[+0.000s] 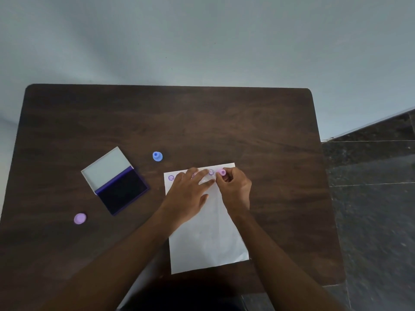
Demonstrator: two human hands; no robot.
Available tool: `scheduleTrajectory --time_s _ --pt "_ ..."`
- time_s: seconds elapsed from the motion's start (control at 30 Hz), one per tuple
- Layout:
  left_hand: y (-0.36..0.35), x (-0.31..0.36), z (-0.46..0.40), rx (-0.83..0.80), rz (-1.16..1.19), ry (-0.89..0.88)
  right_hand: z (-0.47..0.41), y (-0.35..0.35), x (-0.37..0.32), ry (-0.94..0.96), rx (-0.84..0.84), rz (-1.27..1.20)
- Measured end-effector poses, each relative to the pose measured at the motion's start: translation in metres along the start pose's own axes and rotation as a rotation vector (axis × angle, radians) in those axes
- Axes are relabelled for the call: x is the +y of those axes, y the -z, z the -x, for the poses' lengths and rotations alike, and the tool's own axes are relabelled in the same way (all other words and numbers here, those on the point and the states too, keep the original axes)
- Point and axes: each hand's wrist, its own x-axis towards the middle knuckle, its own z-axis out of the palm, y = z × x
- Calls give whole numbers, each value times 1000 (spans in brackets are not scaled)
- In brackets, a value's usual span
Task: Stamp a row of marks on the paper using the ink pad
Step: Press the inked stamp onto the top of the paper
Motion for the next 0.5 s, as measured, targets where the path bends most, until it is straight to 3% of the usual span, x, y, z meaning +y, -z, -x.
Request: scheduleTrajectory --time_s 0.5 --pt "-2 -1 2 13 55 9 -1 -2 -6 -5 18 29"
